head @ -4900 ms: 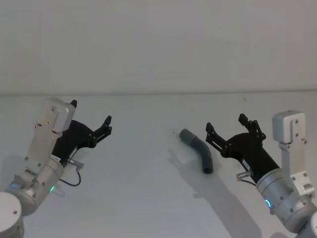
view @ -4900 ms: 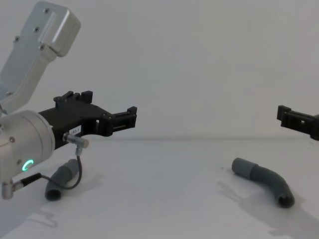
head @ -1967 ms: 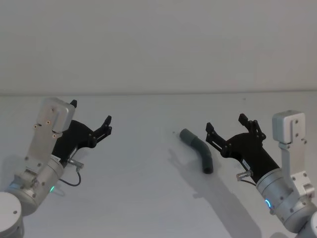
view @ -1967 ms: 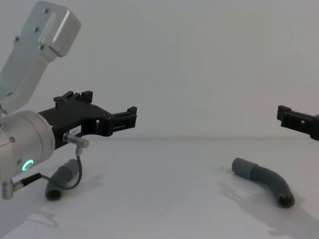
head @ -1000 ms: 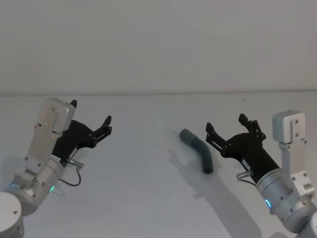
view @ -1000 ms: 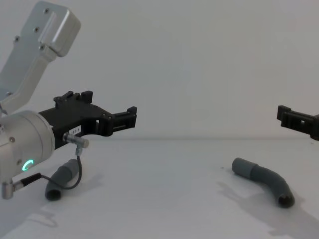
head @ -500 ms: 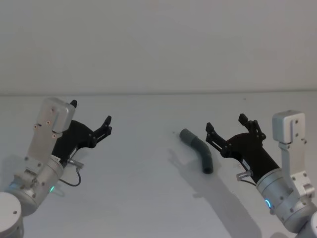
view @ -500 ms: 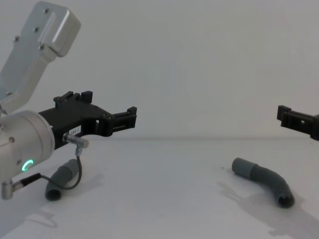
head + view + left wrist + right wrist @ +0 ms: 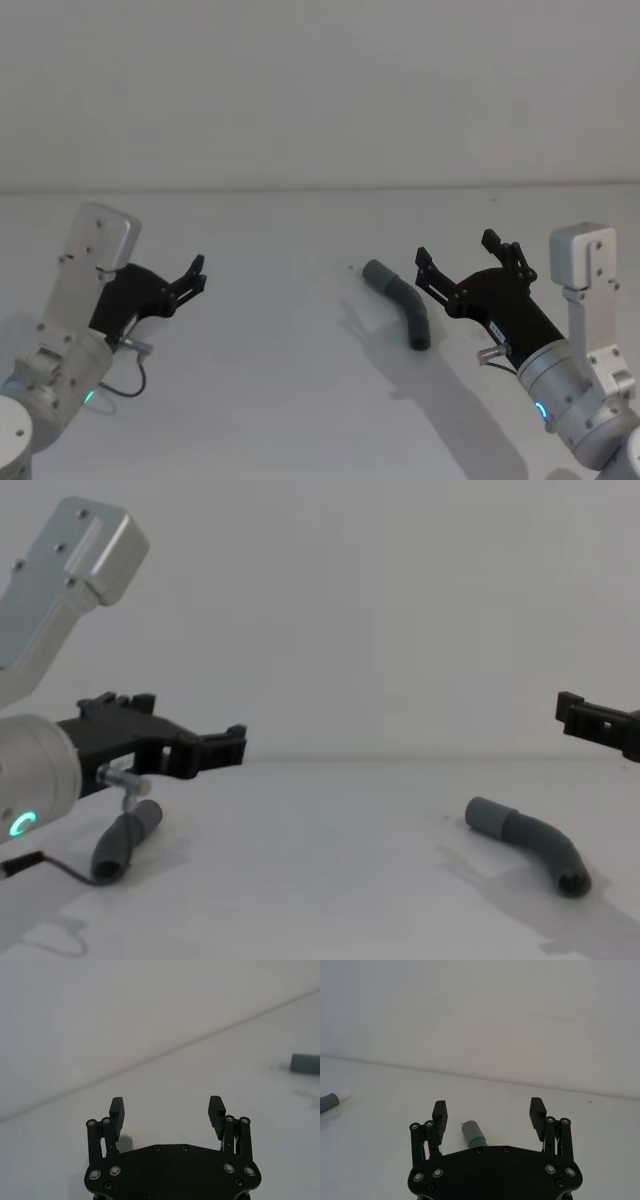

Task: Use both hands to pick up one end of the pipe from the table, align the ends, and insert them.

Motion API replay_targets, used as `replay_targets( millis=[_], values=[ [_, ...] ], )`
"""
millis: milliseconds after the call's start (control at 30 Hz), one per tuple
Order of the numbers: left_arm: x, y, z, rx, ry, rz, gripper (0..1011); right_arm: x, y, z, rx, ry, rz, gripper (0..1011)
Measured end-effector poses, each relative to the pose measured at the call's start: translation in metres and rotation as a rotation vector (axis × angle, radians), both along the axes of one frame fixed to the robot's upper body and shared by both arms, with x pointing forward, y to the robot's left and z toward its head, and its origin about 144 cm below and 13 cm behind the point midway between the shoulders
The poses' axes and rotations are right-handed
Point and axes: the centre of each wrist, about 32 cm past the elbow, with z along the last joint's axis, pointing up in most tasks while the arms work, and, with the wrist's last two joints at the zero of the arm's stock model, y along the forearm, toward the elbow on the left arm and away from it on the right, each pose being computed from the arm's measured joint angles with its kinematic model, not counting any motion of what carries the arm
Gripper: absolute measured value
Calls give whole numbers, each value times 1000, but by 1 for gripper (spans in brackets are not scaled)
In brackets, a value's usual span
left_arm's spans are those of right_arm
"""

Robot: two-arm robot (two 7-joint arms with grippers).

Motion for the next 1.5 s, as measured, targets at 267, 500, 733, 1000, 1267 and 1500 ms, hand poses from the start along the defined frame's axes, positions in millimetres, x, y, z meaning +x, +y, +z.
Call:
replay_targets(
  millis=[267,500,733,1000,1267,1500],
  values=[
    [-10,6,6,16,84,68,1002,0,0,0,0,0,0,1002],
    [-14,10,10,8,146,115,1002,0,0,0,0,0,0,1002],
    [-13,12,13,-8,205,140,1002,0,0,0,0,0,0,1002],
    [-8,12,14,-36,265,165,1002,0,0,0,0,0,0,1002],
    [-3,9,14,-58,300,199,1001,0,0,0,0,0,0,1002],
    [1,6,14,-70,323,223,1002,0,0,0,0,0,0,1002]
  ],
)
